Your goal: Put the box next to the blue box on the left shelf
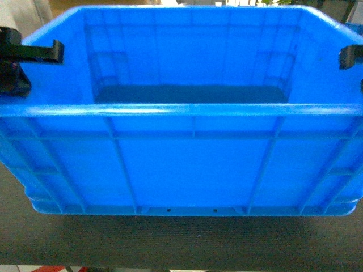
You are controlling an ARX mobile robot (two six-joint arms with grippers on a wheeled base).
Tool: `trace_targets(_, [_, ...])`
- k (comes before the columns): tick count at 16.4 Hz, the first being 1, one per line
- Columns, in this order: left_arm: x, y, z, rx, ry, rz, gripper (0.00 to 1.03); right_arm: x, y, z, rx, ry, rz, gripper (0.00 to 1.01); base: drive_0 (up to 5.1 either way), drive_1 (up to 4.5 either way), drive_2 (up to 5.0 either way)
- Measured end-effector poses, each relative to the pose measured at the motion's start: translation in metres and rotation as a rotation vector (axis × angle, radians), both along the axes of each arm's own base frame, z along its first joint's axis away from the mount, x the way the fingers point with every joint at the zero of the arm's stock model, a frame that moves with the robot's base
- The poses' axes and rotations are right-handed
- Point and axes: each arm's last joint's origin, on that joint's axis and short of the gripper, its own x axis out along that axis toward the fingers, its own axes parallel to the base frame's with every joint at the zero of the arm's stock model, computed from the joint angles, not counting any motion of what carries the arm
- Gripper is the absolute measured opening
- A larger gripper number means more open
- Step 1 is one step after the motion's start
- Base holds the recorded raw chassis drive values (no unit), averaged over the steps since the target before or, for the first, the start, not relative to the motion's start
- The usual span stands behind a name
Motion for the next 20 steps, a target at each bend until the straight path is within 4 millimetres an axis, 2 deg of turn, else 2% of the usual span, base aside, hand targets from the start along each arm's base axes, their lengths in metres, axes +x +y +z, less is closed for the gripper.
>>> trace_targets(2, [-0.032,-0.01,0.01,0.041,-0.08,0.01,0.12,-0.025,0.002,0.013,-0.026,-0.065,0.003,0.11,0.0,0.0,0.0])
trace_targets(3, [-0.046,-0.013,0.007,0.055,-0.08,0.015,0.13,-0.038,0.002,0.013,-0.042,-0.063,0.001,0.11,0.0,0.0,0.0])
trace_targets(6, [-0.072,-0.013,-0.002,0.05,-0.06,0.025,0.13,-0.066,0.002,0.009,-0.07,-0.053,0.002,0.11,0.0,0.0,0.0])
trace_targets(8, [-0.095,-0.009,0.002,0.037,-0.091,0.043,0.14,-0.09,0.005,0.014,-0.083,-0.079,0.004,0.12,0.0,0.0,0.0])
trace_targets(10, [-0.107,0.002,0.007,0.009,-0.132,0.064,0.14,-0.107,0.006,0.018,-0.066,-0.122,-0.003,0.12,0.0,0.0,0.0])
trace_targets(13, [-0.127,0.003,-0.003,0.008,-0.095,0.072,0.14,-0.121,0.005,0.005,-0.059,-0.07,0.001,0.12,0.0,0.0,0.0])
trace_targets(15, [-0.138,0.005,0.003,0.007,-0.124,0.093,0.14,-0.129,0.003,0.006,-0.042,-0.086,0.002,0.12,0.0,0.0,0.0])
trace_targets(17, [-0.146,0.008,0.008,-0.01,-0.15,0.106,0.14,-0.131,0.002,0.009,-0.029,-0.106,0.005,0.12,0.0,0.0,0.0])
trace_targets(20, [-0.153,0.008,0.001,-0.006,-0.142,0.106,0.14,-0.133,0.0,0.002,-0.025,-0.083,0.007,0.12,0.0,0.0,0.0])
